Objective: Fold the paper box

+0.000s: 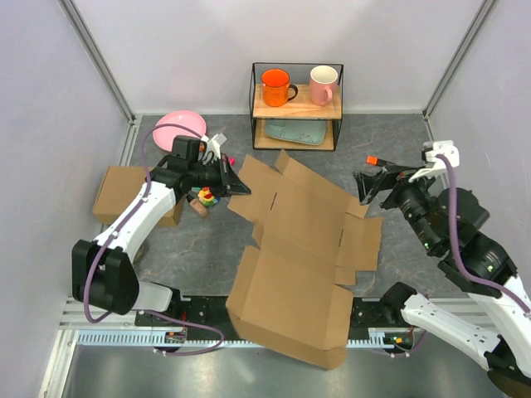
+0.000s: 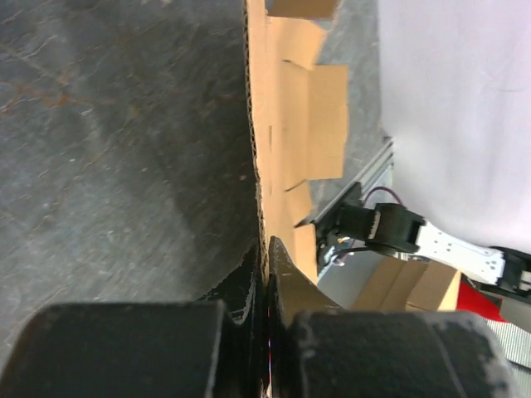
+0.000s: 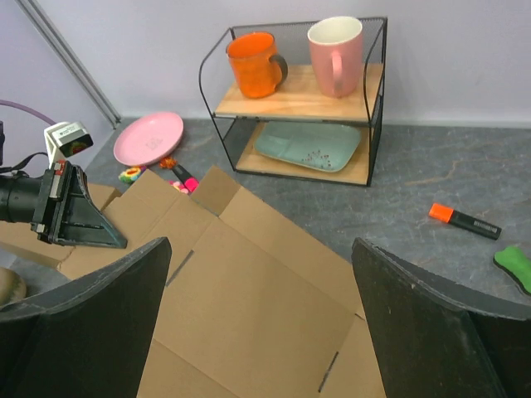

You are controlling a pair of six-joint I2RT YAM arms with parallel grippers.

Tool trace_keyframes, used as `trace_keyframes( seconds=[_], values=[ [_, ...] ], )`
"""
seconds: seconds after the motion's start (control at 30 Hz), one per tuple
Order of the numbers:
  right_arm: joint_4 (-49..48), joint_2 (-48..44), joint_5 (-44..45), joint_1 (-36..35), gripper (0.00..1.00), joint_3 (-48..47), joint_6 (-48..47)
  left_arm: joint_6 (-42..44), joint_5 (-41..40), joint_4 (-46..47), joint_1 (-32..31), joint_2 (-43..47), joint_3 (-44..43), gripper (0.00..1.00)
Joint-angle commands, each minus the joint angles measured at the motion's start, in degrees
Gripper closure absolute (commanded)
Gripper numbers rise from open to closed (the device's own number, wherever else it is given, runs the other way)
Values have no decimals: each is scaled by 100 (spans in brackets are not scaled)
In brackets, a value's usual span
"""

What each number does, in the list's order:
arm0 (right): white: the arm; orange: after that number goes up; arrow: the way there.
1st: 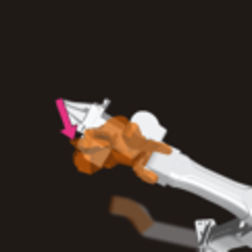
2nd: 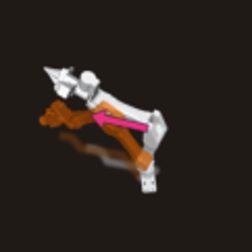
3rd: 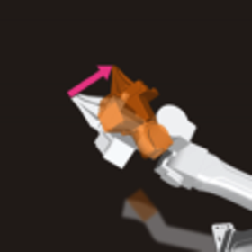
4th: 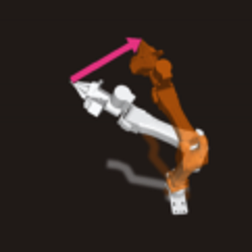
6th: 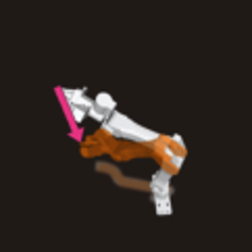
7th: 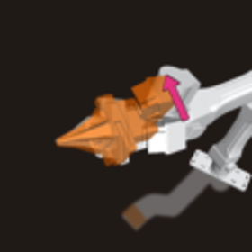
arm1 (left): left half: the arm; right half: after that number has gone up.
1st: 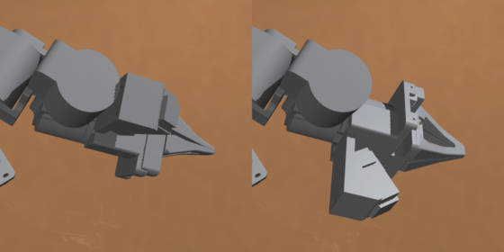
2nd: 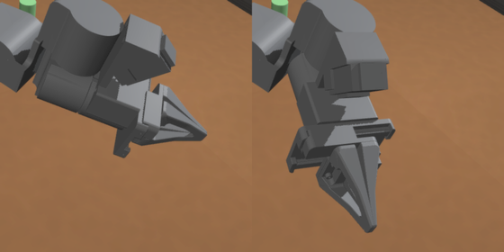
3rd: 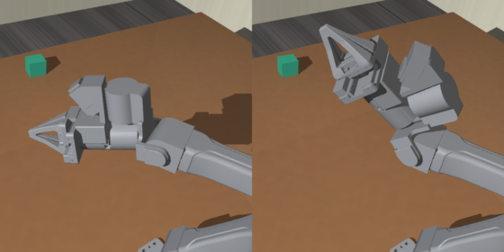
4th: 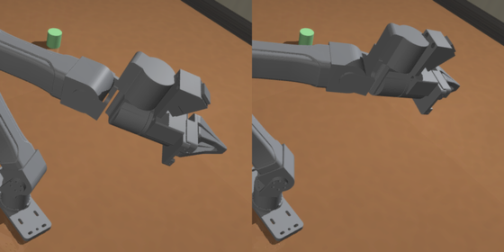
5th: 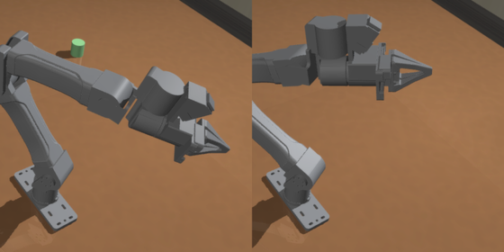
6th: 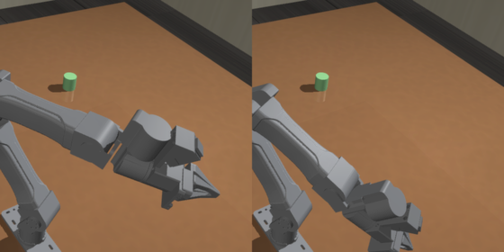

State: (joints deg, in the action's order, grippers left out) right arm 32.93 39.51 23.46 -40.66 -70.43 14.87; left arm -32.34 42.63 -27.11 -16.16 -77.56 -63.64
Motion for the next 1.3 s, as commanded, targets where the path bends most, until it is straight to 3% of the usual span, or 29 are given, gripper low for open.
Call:
trace_keyframes(
  seconds=[0.0, 0.17, 0.3, 0.5, 0.63, 0.77, 1.07, 1.27],
  values=[
    [-567, -40, 62, 6, 2, 425, 165, 448, -473, 820, -36, -31, 298, 98],
    [-998, 303, 167, 6, 2, 750, 226, 535, -1440, 2898, -325, 337, 1379, 98],
    [-1235, 637, 272, 6, 5, 873, 227, 1403, -2065, 3903, -633, 426, 1837, 98],
    [-1517, 1120, 317, 6, 5, 1014, 297, 1599, -2601, 5545, -704, 180, 2363, 98],
    [-1675, 1436, 387, 6, 3, 1049, 236, 1844, -3392, 6558, -958, 189, 3110, 98],
    [-1991, 1595, 492, 6, 2, 1111, -72, 2398, -3569, 6587, -1196, -110, 3138, 98],
    [-2273, 2263, 141, 6, 2, 1049, -1065, 3777, -3121, 6157, -1346, -392, 3165, 98],
    [-2325, 3333, 325, 15, 2, 664, -1855, 3920, -3111, 6113, -1319, -321, 3244, 98]
  ],
)
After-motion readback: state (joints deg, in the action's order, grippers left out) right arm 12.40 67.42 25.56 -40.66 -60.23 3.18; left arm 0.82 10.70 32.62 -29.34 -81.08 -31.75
